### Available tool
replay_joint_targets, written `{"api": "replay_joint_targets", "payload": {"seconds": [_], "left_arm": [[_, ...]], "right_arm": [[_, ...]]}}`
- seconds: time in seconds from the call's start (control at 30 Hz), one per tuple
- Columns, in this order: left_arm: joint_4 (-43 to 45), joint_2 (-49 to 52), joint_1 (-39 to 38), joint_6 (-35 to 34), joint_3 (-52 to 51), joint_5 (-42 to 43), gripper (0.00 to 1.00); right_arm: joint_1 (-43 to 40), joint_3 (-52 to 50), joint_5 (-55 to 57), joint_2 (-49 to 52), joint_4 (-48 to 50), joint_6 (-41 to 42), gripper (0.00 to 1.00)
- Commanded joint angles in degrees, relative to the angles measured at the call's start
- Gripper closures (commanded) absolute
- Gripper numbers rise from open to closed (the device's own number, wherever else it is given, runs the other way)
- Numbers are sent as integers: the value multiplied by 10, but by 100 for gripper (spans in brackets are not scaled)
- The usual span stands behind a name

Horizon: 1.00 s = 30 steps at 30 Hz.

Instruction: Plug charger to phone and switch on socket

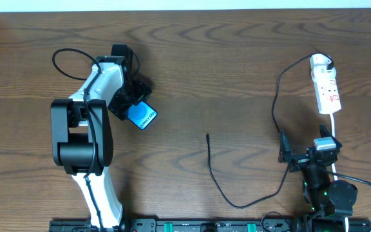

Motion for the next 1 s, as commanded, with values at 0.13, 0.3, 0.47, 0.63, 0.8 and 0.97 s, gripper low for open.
{"api": "replay_joint_targets", "payload": {"seconds": [0.13,0.3,0.47,0.63,0.8,0.97], "left_arm": [[-2,23,-5,-5,-24,22,10],[4,23,-5,-5,-24,22,12],[5,23,-5,-5,-24,22,20],[6,23,-5,-5,-24,22,22],[6,23,-5,-5,-24,22,26],[6,23,-5,-5,-24,22,33]], "right_arm": [[2,-1,6,-4,-3,-5,1],[2,-1,6,-4,-3,-5,1],[2,-1,6,-4,-3,-5,1],[2,-1,6,-4,-3,-5,1],[2,-1,6,-4,-3,-5,1],[2,-1,6,-4,-3,-5,1]]}}
